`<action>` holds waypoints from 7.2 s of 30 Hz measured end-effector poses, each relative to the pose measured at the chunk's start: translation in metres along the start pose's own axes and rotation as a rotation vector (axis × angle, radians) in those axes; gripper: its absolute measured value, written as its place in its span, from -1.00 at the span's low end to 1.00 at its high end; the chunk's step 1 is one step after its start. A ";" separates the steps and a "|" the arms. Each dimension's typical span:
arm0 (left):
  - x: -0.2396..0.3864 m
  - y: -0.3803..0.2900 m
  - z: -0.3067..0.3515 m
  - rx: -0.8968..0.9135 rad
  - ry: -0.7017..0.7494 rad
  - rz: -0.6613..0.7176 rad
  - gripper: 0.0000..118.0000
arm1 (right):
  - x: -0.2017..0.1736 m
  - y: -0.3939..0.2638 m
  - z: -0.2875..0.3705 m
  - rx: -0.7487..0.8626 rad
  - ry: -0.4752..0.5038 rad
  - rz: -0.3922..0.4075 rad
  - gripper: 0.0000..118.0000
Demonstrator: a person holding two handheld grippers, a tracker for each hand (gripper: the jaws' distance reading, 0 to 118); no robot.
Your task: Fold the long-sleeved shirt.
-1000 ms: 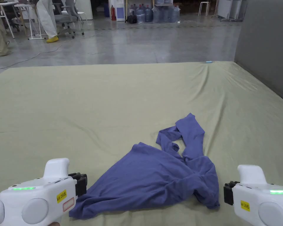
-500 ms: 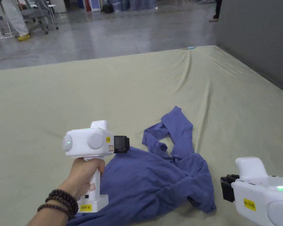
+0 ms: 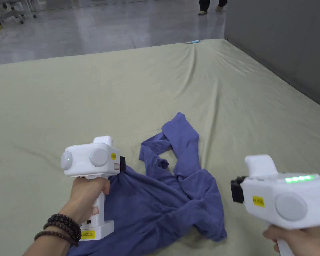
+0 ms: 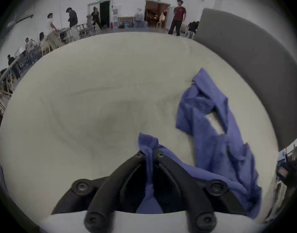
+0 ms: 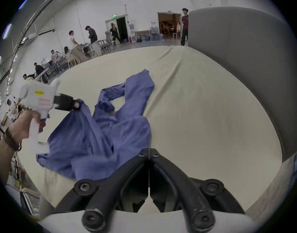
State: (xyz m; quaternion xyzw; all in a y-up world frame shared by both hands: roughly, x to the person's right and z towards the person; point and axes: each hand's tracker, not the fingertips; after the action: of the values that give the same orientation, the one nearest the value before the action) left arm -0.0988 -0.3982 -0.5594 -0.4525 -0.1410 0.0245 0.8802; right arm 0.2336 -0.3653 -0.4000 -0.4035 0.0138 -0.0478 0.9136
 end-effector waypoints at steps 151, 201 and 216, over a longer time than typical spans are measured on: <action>-0.122 -0.137 0.141 0.133 0.092 0.191 -1.00 | -0.092 0.189 -0.111 -0.056 0.168 0.203 -0.95; -0.163 -0.051 0.028 -0.144 0.357 0.239 -0.68 | -0.039 0.022 -0.031 -0.141 0.105 0.173 -1.00; -0.142 -0.049 0.089 -0.040 0.222 0.256 -1.00 | -0.031 0.099 -0.168 -0.447 -0.049 0.092 -0.91</action>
State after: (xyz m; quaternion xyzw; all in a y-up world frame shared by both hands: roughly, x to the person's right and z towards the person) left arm -0.2631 -0.3815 -0.5031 -0.4840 0.0154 0.0836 0.8709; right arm 0.1995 -0.4196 -0.5865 -0.5957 0.0203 0.0077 0.8029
